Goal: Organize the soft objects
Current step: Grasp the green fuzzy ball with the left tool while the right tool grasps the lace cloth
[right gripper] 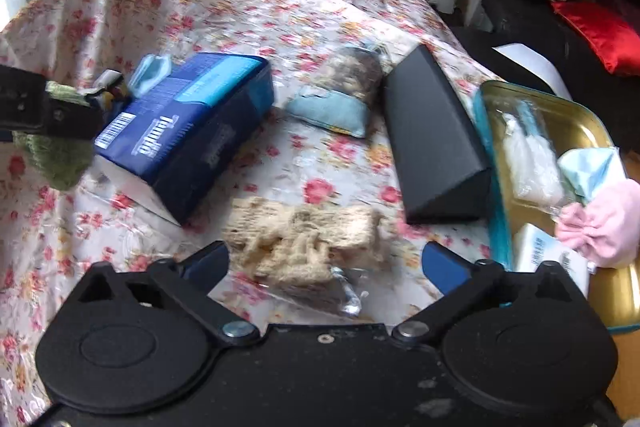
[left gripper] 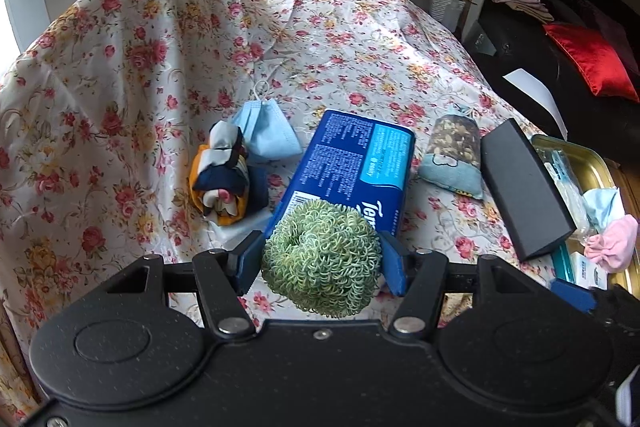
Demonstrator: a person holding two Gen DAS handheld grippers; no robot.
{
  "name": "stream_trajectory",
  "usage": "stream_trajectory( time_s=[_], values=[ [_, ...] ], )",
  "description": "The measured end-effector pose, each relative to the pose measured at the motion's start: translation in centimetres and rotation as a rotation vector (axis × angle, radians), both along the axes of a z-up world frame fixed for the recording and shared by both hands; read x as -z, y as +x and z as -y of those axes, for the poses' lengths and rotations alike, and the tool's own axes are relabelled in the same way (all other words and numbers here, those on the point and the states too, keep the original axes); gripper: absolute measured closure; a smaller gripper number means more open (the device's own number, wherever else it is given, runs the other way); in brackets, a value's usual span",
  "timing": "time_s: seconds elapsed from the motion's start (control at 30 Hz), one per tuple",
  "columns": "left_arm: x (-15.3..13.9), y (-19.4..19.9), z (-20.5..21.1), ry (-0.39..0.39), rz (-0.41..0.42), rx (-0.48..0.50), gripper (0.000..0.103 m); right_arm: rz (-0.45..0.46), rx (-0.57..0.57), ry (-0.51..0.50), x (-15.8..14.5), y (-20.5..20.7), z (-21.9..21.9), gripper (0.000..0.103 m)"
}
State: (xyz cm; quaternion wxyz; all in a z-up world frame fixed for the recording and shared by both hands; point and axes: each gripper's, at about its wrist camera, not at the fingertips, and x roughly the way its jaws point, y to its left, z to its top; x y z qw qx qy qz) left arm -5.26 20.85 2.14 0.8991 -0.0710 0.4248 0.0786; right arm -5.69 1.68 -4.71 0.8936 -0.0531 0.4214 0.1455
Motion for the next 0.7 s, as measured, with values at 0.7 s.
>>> stream_trajectory(
  time_s=[0.7],
  values=[
    [0.1, 0.4, 0.8, -0.006, -0.01, 0.013, 0.046, -0.042, 0.032, -0.023, 1.1, 2.0, -0.4, 0.041]
  ],
)
